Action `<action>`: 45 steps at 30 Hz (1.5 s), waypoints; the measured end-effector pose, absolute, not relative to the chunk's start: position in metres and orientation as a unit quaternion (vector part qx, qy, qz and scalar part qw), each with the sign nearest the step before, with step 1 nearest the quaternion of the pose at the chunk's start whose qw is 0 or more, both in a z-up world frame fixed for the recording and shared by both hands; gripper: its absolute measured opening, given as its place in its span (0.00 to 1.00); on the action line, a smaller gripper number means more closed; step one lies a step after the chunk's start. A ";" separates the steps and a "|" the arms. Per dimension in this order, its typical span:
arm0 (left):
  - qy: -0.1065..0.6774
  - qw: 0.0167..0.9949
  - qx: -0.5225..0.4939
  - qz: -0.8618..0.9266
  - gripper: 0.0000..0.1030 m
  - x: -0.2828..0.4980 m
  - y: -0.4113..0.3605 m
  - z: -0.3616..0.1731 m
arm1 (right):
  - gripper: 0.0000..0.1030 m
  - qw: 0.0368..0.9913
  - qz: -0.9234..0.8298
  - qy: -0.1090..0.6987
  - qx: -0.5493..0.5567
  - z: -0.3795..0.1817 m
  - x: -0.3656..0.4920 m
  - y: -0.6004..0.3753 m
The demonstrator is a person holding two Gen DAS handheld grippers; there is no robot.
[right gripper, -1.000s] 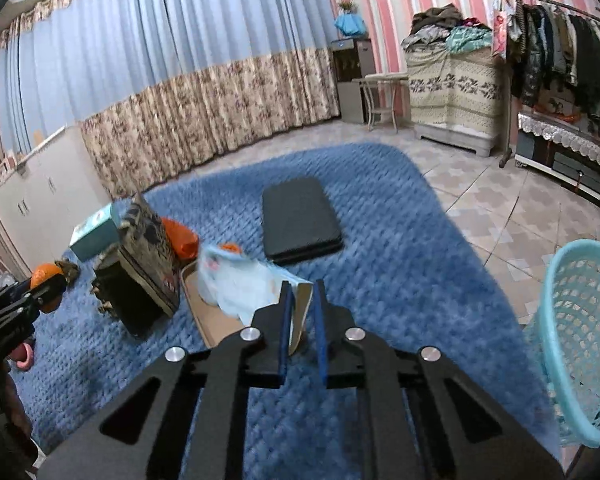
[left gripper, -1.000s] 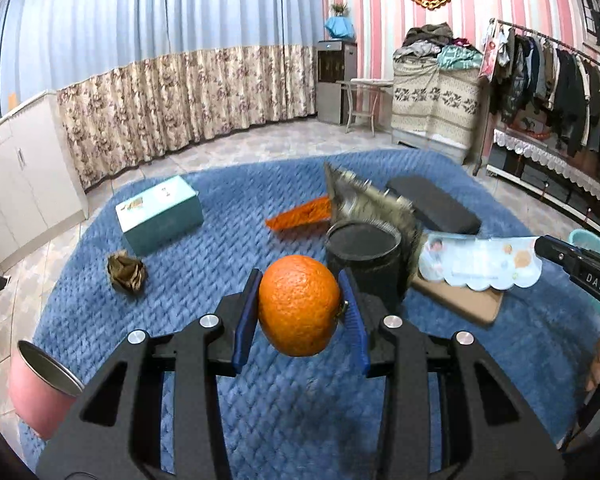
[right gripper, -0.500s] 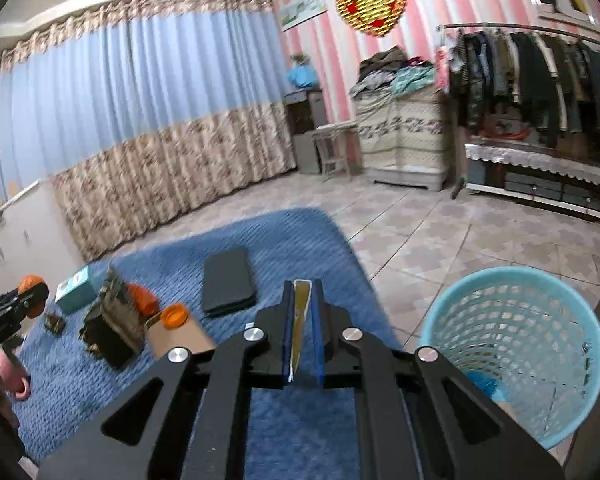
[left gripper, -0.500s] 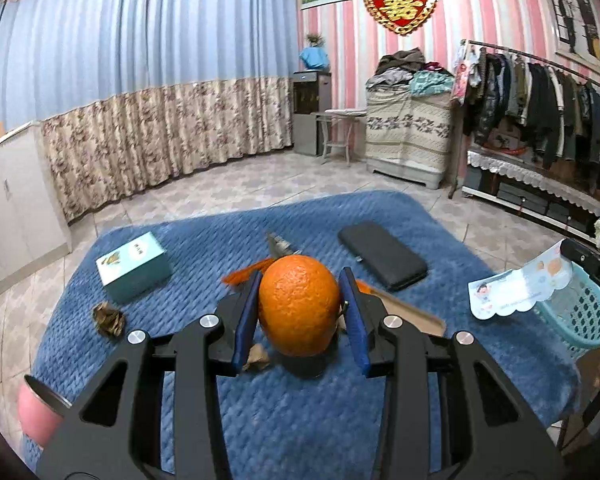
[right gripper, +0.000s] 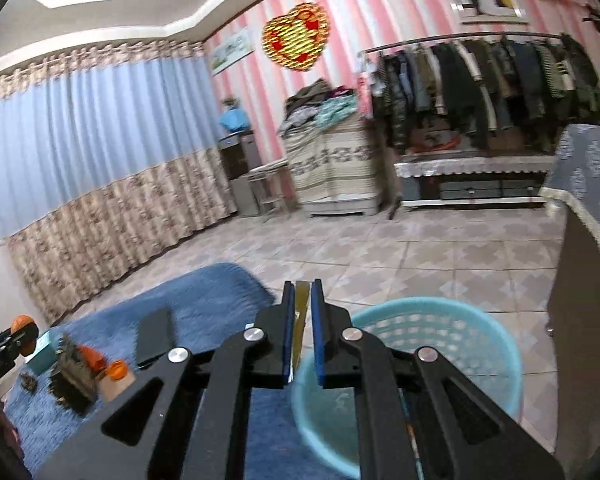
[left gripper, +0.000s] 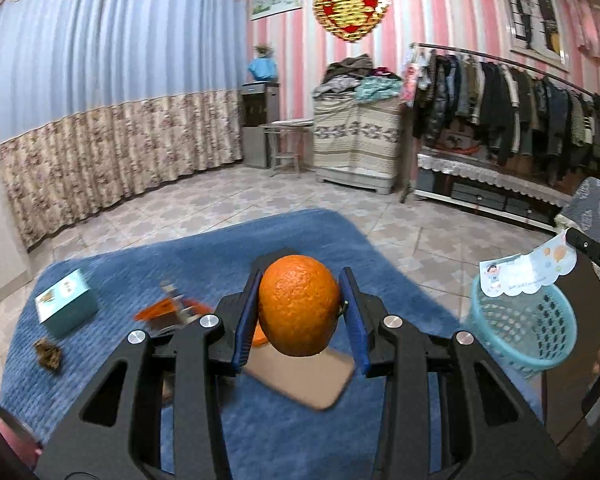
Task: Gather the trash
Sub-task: 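Carry the orange and leaflet over the blue basket and open both tools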
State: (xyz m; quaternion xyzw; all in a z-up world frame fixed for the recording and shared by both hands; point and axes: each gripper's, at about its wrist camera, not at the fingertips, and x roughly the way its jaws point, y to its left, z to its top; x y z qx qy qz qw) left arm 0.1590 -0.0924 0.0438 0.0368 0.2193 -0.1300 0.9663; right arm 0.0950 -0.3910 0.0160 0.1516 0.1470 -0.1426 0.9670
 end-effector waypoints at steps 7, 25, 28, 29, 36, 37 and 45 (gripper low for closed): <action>0.218 0.956 0.049 -0.190 0.37 0.170 -0.163 0.045 | 0.08 0.952 -0.204 0.145 0.174 0.007 0.073 -0.441; 0.272 0.900 0.110 -0.322 0.37 0.190 -0.345 -0.032 | 0.08 0.920 -0.257 0.195 0.222 -0.047 0.075 -0.495; 0.273 0.896 0.121 -0.328 0.37 0.194 -0.361 -0.043 | 0.08 0.915 -0.262 0.206 0.227 -0.055 0.078 -0.500; 0.274 0.895 0.126 -0.329 0.37 0.195 -0.365 -0.047 | 0.08 0.913 -0.263 0.209 0.230 -0.057 0.080 -0.501; 0.298 0.882 0.138 -0.339 0.49 0.206 -0.391 -0.062 | 0.08 0.912 -0.258 0.221 0.229 -0.062 0.086 -0.498; 0.297 0.882 0.138 -0.339 0.61 0.206 -0.390 -0.062 | 0.08 0.912 -0.258 0.221 0.229 -0.062 0.086 -0.498; 0.269 0.905 0.130 -0.302 0.87 0.211 -0.369 -0.045 | 0.08 0.915 -0.249 0.227 0.222 -0.061 0.094 -0.491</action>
